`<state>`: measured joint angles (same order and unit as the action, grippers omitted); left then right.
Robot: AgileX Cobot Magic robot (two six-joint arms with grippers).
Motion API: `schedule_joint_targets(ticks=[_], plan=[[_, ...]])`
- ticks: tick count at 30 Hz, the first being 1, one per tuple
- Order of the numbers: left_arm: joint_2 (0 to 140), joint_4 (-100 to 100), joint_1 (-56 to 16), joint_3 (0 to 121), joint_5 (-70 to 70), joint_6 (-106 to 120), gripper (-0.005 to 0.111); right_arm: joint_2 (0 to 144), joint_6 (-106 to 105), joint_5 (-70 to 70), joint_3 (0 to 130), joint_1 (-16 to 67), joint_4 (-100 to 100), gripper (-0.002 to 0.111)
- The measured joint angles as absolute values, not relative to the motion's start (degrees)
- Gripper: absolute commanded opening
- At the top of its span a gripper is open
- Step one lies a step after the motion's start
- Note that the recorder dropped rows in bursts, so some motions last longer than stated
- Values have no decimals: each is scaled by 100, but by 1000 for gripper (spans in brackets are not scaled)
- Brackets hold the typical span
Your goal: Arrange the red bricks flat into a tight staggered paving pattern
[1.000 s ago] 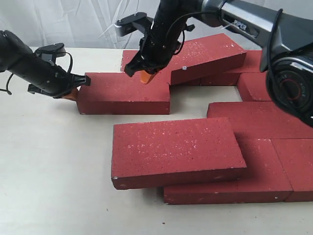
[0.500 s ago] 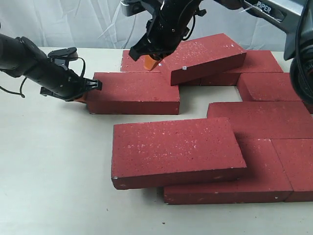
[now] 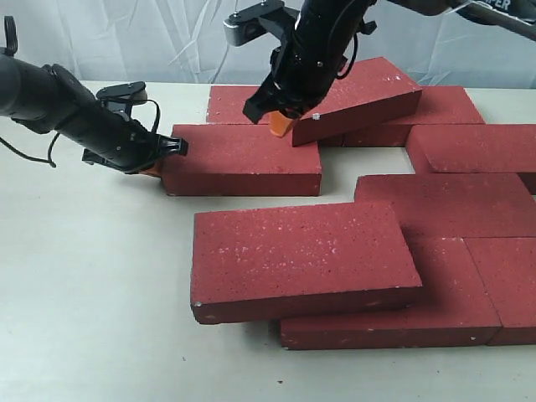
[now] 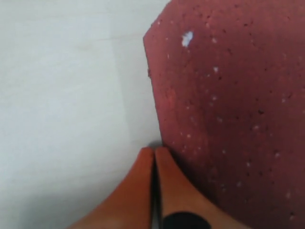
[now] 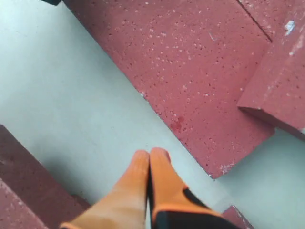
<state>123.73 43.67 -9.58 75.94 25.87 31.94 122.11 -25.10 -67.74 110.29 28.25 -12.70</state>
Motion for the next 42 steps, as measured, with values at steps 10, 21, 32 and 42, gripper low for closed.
schedule_joint_targets(ticks=[10, 21, 32, 42], plan=[[12373, 4380, -1287, 7594, 2312, 3194, 0, 11517, -2523, -6069, 9733, 2825, -1018, 0], [12373, 4522, -1545, 7594, 2074, 3194, 0, 10538, -2512, -5317, 8473, 2825, -669, 0], [12381, 4614, -1592, 7594, 1895, 3194, 0, 11024, -3249, -5142, 8168, 2825, -1379, -1], [12381, 4649, -1592, 7594, 1953, 3194, 0, 11689, -3297, -4980, 8453, 2825, -1368, -1]])
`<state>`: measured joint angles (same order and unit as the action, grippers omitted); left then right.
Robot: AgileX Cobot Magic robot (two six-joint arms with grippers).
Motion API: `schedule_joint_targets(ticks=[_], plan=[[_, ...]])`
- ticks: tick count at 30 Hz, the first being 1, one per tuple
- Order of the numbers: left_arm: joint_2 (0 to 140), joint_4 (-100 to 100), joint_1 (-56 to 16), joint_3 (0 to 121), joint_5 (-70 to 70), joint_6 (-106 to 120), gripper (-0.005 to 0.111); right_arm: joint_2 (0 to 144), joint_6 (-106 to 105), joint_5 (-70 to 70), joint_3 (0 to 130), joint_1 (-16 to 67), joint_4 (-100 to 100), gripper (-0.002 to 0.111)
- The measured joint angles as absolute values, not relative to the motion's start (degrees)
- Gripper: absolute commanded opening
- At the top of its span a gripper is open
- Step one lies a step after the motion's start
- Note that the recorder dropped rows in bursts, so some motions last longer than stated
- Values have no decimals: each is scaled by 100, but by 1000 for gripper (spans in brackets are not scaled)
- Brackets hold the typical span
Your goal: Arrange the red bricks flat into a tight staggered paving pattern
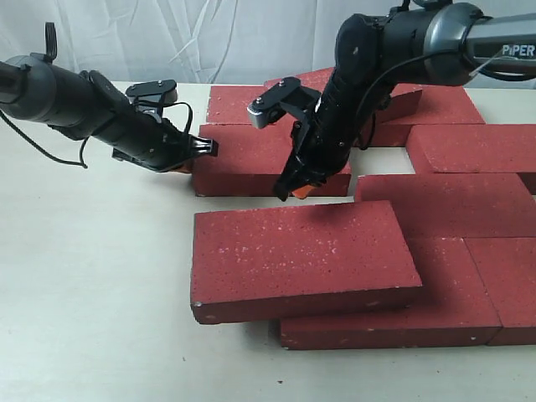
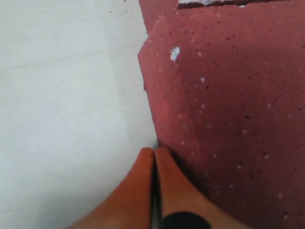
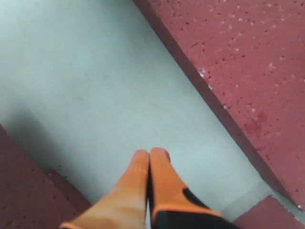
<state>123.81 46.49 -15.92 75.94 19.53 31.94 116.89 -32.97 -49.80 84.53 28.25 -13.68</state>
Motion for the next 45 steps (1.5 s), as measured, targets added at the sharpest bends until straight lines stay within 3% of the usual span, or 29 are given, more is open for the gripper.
schedule_joint_targets(ticks=[20, 45], plan=[[12381, 4657, -1734, 7594, 1998, 3328, 0, 11981, -3251, -4066, 8515, 2825, -992, -1], [12386, 4880, -1945, 7594, 1600, 3660, 0, 11666, -3137, -4279, 8525, 2815, -932, -1]])
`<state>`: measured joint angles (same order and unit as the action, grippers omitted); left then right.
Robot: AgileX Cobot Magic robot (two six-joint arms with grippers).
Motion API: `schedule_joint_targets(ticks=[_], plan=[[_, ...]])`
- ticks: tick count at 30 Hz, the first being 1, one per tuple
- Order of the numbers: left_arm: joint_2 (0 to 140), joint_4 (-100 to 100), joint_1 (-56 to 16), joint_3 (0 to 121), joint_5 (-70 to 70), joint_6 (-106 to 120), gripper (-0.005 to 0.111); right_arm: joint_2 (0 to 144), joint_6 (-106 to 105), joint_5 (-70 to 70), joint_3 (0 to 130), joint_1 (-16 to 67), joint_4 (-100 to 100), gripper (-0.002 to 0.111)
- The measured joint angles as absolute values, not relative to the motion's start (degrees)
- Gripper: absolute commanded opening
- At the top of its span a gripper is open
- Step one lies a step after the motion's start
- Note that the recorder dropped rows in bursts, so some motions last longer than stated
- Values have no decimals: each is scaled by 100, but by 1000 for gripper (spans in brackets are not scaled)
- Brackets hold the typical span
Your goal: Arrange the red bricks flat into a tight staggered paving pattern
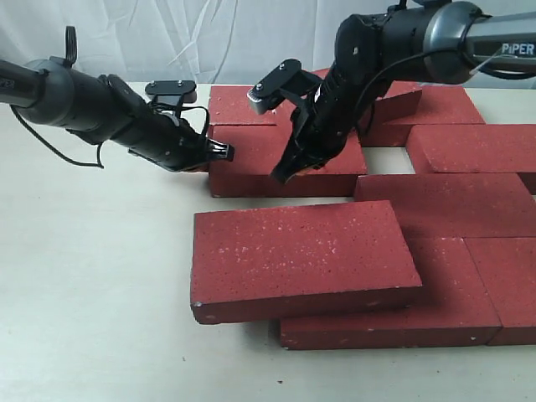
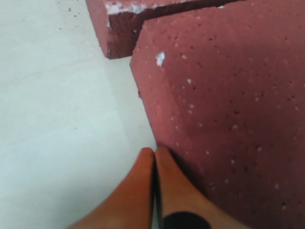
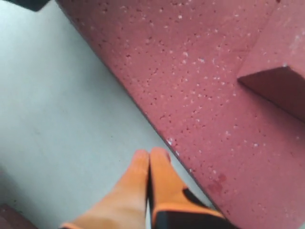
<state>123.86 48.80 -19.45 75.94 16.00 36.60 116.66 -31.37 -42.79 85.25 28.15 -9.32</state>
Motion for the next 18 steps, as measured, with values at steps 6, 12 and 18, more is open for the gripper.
schedule_joint_targets(ticks=[6, 12, 18], plan=[[12445, 5019, -1946, 7624, 1488, 3710, 0, 11592, -2928, -4611, 8524, 2396, -1147, -1], [12600, 5028, -1946, 7733, 1592, 3710, 0, 11374, -2850, -4875, 8524, 1910, -1391, -1], [12526, 4910, -1811, 7743, 1680, 3710, 0, 10993, -2850, -5179, 8524, 1641, -1411, -1]])
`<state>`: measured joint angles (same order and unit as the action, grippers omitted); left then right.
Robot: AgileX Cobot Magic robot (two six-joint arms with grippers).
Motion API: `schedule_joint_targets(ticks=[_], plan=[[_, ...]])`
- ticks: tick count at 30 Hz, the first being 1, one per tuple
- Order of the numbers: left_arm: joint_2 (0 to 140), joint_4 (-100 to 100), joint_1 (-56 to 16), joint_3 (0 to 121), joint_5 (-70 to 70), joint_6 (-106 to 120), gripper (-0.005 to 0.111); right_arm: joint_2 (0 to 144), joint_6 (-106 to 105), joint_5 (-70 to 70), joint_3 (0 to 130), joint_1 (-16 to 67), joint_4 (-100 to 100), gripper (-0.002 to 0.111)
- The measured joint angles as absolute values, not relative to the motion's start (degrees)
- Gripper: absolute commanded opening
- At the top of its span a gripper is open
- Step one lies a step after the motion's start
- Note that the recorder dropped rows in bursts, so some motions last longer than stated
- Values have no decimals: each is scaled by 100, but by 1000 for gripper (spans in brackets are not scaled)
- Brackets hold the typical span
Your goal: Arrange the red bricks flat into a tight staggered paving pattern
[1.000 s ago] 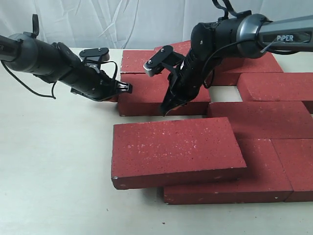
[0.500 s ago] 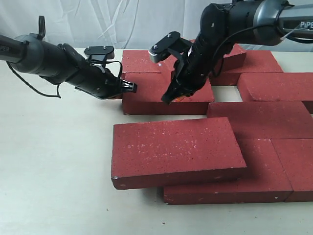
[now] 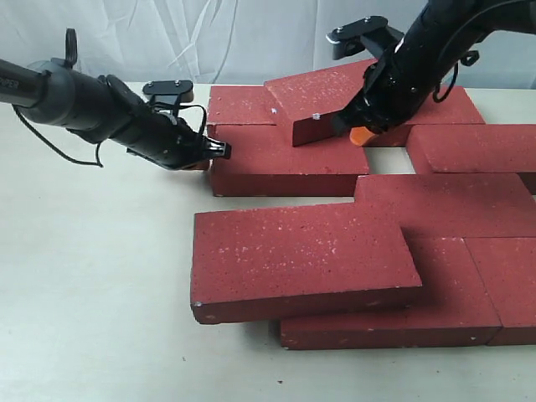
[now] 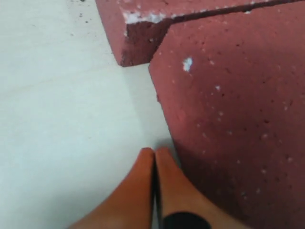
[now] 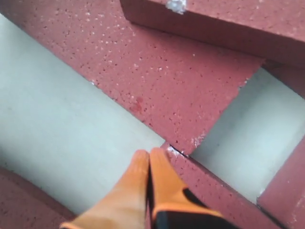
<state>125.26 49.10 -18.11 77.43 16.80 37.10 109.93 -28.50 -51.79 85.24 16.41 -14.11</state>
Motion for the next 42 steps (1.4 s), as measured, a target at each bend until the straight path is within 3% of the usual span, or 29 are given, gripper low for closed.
schedule_joint_targets(ticks=[11, 17, 25, 32, 42], plan=[[11996, 4613, -1199, 7756, 2739, 3629, 0, 10027, -2780, -5078, 7337, 1032, -1399, -1], [12135, 4630, -1431, 7808, 2918, 3543, 0, 9300, -2434, -5319, 6892, 539, -1594, -1], [12440, 4775, -1701, 8052, 2716, 3401, 0, 8087, -2621, -4879, 6228, 497, -2208, -1], [12575, 4947, -2164, 8157, 2243, 3327, 0, 8015, -2673, -4693, 6145, 497, -2373, -1], [12683, 5072, -2288, 8220, 2059, 3327, 0, 8006, -2673, -4669, 6145, 497, -2401, -1]])
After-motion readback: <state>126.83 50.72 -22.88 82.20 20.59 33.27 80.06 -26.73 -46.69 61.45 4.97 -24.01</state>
